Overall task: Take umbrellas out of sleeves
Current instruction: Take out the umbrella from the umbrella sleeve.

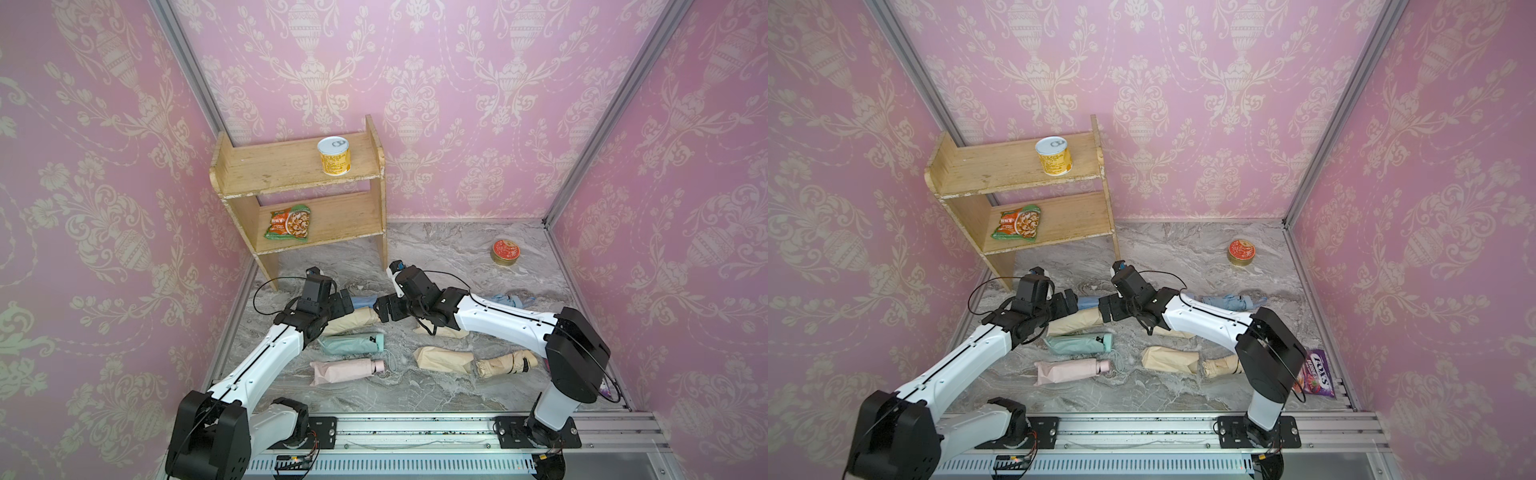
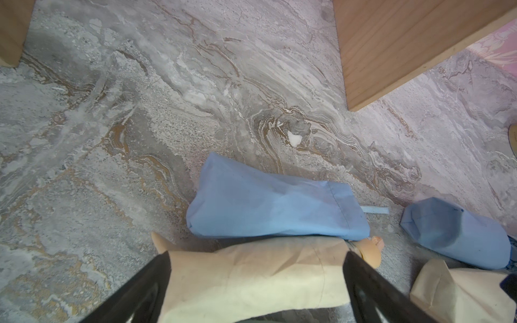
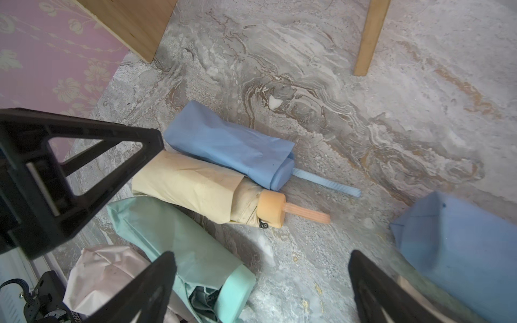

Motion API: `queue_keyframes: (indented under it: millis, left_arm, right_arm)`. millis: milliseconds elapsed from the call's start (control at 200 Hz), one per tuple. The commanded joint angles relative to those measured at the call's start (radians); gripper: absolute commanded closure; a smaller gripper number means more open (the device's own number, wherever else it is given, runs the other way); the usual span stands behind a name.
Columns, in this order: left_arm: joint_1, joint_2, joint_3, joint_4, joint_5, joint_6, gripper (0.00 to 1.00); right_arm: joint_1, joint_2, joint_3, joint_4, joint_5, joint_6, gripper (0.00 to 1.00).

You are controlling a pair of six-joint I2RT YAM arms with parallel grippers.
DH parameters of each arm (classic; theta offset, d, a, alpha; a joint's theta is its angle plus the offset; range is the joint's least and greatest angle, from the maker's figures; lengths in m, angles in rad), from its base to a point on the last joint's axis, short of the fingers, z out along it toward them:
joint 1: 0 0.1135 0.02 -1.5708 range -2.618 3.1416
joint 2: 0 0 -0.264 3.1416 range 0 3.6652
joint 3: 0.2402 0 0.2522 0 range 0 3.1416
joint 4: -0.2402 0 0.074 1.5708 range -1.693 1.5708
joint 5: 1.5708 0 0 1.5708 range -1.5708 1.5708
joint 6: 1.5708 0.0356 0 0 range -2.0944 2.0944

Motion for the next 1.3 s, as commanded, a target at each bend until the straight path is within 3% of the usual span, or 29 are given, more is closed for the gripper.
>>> queue_keyframes:
  millis: [0,816,1296]
  left_arm:
    - [0.023,0.033,0.020,0.009,0.057,-0.017,0.03]
    - [0.085,0.086,0.016,0.075,0.144,-0.041,0.12]
    - [0.085,-0.033,-0.046,-0.037,0.027,-0.045,0.16]
  right_arm:
    - [0.006,0.050,0.049,-0.003,-0.021,0.037,0.04]
    - [-0.006,0.174,0.189,-0.135,0.042,0.026,0.11]
    - [-0.045,0.253,0.223,-0.155,-0.019,0.111,0.23]
